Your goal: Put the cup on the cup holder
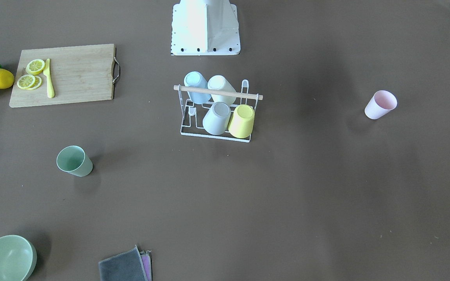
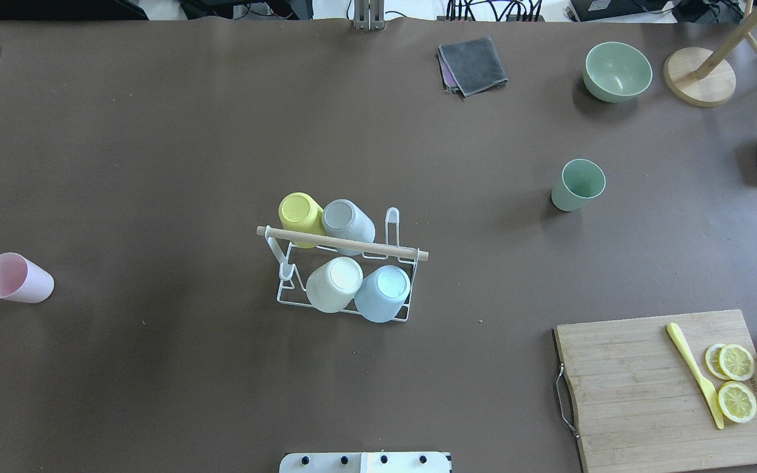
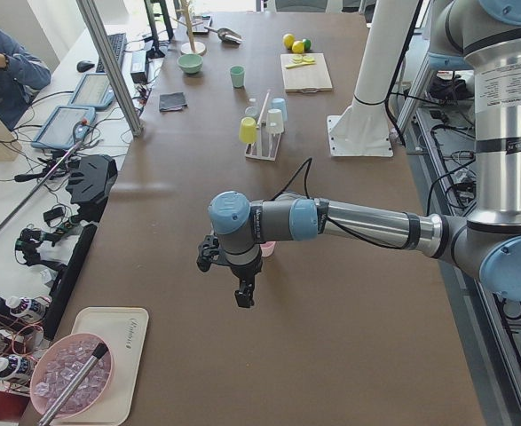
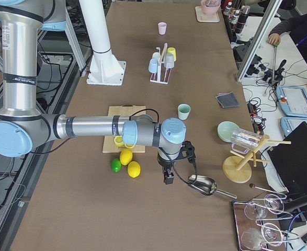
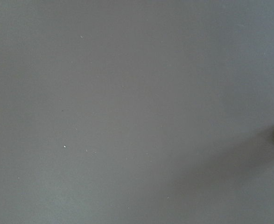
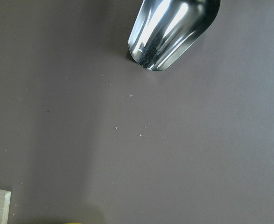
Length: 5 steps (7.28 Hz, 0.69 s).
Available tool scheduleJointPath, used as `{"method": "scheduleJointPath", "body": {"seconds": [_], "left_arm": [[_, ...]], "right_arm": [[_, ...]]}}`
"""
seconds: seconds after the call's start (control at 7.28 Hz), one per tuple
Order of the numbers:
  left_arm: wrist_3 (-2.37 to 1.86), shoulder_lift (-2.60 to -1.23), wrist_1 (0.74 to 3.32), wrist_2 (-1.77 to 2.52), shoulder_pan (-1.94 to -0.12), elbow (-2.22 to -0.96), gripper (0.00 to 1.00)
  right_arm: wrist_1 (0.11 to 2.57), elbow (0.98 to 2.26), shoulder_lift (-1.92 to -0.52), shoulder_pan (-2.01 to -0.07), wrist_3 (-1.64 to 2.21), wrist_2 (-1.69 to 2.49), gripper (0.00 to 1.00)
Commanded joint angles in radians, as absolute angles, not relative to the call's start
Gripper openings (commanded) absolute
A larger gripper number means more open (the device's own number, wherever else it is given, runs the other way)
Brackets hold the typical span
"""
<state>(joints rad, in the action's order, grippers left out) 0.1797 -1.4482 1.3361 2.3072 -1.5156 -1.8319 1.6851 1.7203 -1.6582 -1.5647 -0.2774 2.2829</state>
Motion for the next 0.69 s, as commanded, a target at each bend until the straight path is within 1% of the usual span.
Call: {"method": "scheduleJointPath", "body": {"seconds": [0.0,0.55], "left_arm": [[0.181,-1.448,1.338,2.307,-1.516,-1.832,0.99],[0.181,-1.450,1.336,2.307,-1.516,-1.832,0.99]], "right_arm": [[1.684,1.721,-1.658,-1.565,-0.278,2.284,1.00],[1.684,1.735,-1.652,-1.562,-0.273,2.296,1.00]]}}
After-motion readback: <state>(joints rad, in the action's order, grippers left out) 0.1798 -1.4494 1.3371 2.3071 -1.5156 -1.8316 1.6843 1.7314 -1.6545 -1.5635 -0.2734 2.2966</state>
